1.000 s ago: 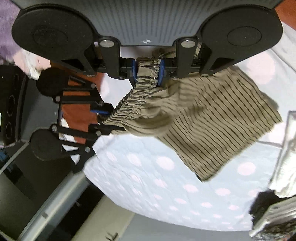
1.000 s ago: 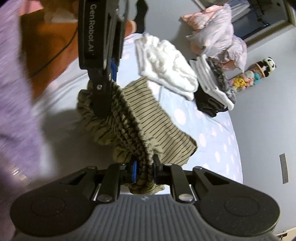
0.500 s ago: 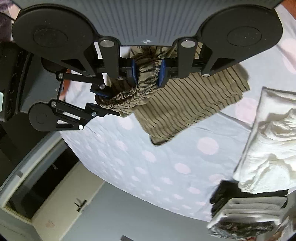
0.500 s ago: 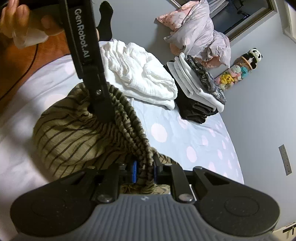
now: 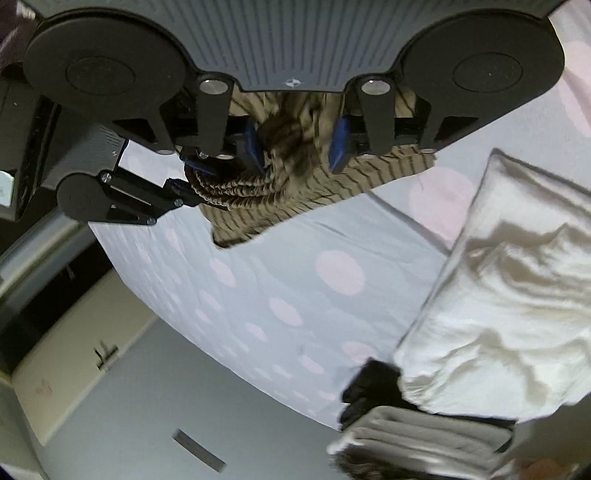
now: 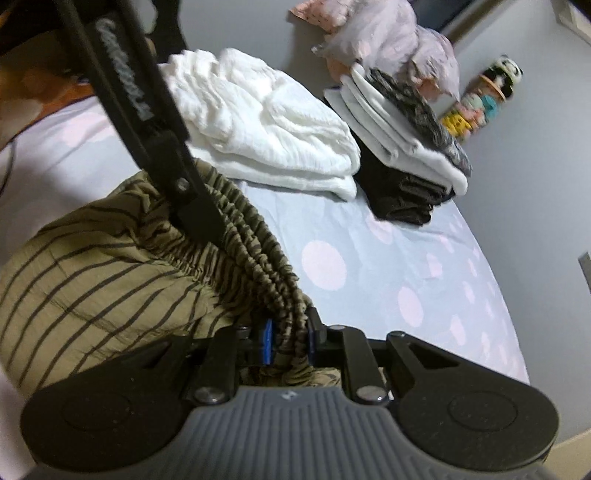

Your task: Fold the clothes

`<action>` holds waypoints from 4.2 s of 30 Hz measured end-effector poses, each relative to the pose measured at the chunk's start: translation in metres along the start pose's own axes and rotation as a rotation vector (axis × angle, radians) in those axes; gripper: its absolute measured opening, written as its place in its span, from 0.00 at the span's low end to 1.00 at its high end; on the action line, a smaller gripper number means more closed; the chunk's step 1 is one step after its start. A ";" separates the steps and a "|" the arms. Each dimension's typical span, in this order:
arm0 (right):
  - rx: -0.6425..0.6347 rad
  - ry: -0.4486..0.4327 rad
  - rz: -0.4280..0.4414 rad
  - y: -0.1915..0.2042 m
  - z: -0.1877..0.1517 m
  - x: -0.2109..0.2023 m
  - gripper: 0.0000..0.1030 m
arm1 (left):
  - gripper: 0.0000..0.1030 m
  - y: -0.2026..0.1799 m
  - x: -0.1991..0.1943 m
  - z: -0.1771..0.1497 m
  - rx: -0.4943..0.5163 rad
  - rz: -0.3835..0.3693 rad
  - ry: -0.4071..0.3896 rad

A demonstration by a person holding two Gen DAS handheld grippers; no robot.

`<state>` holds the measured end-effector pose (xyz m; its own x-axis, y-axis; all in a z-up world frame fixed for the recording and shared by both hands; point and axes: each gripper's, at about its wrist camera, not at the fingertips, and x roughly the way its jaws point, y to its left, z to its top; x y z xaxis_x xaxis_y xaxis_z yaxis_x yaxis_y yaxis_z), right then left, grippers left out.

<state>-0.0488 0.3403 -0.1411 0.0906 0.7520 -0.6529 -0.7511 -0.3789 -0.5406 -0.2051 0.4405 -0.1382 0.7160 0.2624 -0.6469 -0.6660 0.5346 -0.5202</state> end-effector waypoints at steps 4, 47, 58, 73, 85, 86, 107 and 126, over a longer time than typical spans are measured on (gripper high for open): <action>0.097 0.024 -0.004 -0.004 -0.002 0.015 0.22 | 0.55 0.015 -0.003 -0.006 -0.078 0.009 -0.046; 0.883 0.099 -0.158 -0.035 -0.120 -0.032 0.02 | 0.03 -0.010 -0.019 -0.104 -0.060 0.253 -0.034; 0.954 0.037 -0.143 -0.048 -0.130 -0.048 0.17 | 0.48 -0.023 -0.038 -0.108 -0.041 0.201 -0.051; 0.442 0.144 -0.099 0.001 -0.136 -0.072 0.46 | 0.58 -0.074 -0.006 -0.140 0.300 0.357 0.120; 0.327 0.142 -0.161 0.008 -0.123 -0.040 0.07 | 0.10 -0.074 0.001 -0.138 0.337 0.414 0.130; 0.337 0.142 -0.165 0.005 -0.123 -0.042 0.05 | 0.09 -0.075 -0.002 -0.137 0.339 0.411 0.126; 0.403 0.315 -0.252 -0.015 -0.145 -0.037 0.06 | 0.26 -0.050 -0.009 -0.138 0.248 0.530 0.319; 0.809 0.035 -0.127 -0.057 -0.129 -0.091 0.56 | 0.69 -0.008 -0.058 -0.095 -0.205 0.265 -0.115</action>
<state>0.0706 0.2236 -0.1191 0.2170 0.7407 -0.6358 -0.9720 0.2241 -0.0706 -0.2610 0.3450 -0.1498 0.5236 0.4650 -0.7138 -0.8517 0.2665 -0.4512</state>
